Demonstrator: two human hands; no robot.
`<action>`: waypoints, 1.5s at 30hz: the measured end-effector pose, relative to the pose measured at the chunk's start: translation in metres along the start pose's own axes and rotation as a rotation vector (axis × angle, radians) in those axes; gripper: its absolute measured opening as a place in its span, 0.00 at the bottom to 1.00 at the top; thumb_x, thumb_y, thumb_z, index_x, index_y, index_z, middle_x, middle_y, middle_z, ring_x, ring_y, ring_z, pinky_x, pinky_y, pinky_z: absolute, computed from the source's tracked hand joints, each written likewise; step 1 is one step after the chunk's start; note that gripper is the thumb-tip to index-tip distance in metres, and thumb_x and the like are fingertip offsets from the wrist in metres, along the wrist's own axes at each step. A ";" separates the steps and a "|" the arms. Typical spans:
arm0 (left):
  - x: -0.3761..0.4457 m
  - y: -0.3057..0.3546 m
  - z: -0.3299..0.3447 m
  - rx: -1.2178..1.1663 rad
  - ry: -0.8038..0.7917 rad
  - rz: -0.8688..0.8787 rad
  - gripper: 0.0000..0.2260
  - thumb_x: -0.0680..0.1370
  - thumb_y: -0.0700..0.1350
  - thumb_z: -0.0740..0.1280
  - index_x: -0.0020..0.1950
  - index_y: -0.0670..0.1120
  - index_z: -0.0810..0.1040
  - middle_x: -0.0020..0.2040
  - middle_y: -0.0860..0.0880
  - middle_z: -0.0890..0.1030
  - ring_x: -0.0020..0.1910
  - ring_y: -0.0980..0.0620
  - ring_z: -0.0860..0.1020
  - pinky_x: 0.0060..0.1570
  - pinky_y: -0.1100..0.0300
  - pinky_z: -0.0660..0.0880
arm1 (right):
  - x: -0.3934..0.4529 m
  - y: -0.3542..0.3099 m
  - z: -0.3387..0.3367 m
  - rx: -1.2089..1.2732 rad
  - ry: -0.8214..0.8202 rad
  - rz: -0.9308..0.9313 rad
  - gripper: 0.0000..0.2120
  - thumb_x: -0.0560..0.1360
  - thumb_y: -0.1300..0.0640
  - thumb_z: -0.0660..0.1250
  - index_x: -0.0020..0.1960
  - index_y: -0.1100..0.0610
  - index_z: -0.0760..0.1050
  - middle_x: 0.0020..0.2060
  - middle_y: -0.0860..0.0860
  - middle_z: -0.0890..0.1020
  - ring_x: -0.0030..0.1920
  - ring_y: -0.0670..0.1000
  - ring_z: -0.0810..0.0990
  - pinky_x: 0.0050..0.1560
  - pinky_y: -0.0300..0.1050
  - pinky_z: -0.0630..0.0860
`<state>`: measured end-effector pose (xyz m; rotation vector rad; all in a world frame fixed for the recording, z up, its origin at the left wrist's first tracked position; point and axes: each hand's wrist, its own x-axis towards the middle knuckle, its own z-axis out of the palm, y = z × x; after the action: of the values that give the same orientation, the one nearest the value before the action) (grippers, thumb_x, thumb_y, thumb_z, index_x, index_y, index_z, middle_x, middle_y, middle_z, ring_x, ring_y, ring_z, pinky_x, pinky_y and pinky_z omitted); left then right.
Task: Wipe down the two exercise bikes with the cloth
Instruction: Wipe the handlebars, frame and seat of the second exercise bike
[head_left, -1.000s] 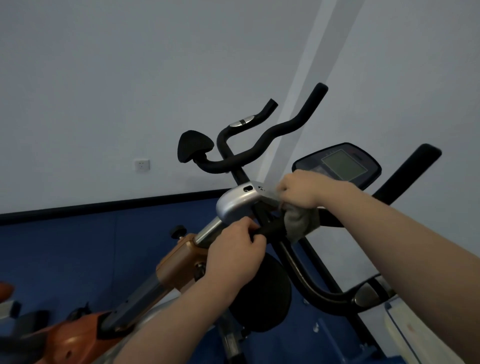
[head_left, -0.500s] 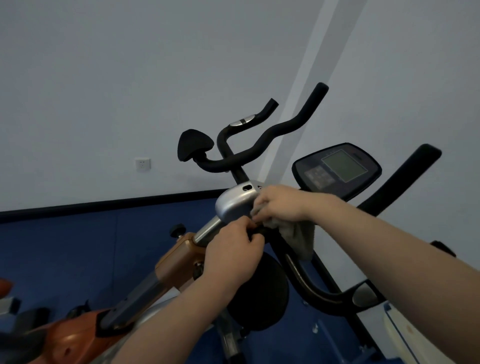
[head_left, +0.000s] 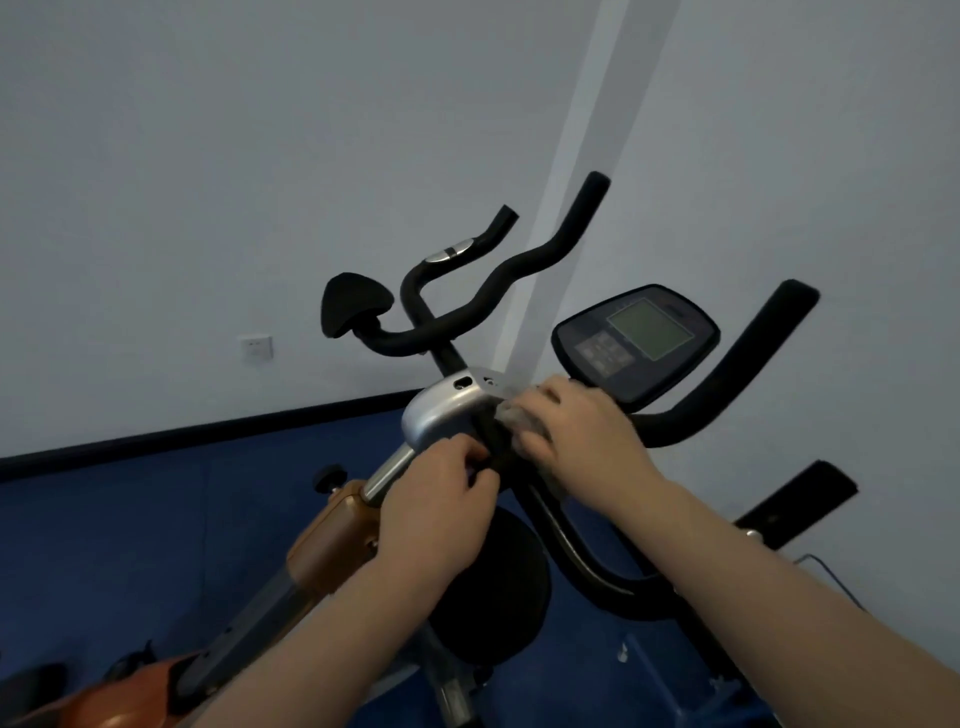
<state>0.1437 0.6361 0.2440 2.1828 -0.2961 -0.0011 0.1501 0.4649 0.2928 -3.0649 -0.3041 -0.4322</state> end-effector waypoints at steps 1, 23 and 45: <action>0.003 0.004 -0.002 0.012 0.006 0.023 0.08 0.77 0.49 0.63 0.55 0.58 0.76 0.38 0.60 0.75 0.36 0.66 0.73 0.31 0.68 0.63 | 0.003 0.011 -0.004 -0.094 0.063 0.061 0.13 0.77 0.50 0.61 0.58 0.53 0.76 0.52 0.52 0.74 0.51 0.54 0.72 0.50 0.47 0.68; 0.070 0.080 0.010 -0.499 -0.273 0.444 0.08 0.73 0.37 0.73 0.49 0.48 0.82 0.44 0.50 0.84 0.45 0.56 0.82 0.48 0.65 0.77 | -0.034 0.045 -0.061 0.992 0.090 0.321 0.04 0.79 0.56 0.65 0.49 0.52 0.78 0.41 0.46 0.83 0.43 0.45 0.82 0.42 0.36 0.76; 0.063 0.078 0.027 -0.354 -0.156 0.080 0.11 0.73 0.40 0.68 0.52 0.54 0.79 0.45 0.55 0.81 0.44 0.58 0.79 0.44 0.61 0.75 | -0.027 0.064 -0.103 0.379 0.866 0.806 0.13 0.72 0.49 0.71 0.40 0.52 0.68 0.33 0.42 0.73 0.35 0.46 0.72 0.33 0.42 0.64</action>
<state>0.1859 0.5572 0.2969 1.8209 -0.4364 -0.1678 0.1096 0.3912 0.3843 -2.0886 0.7351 -1.3126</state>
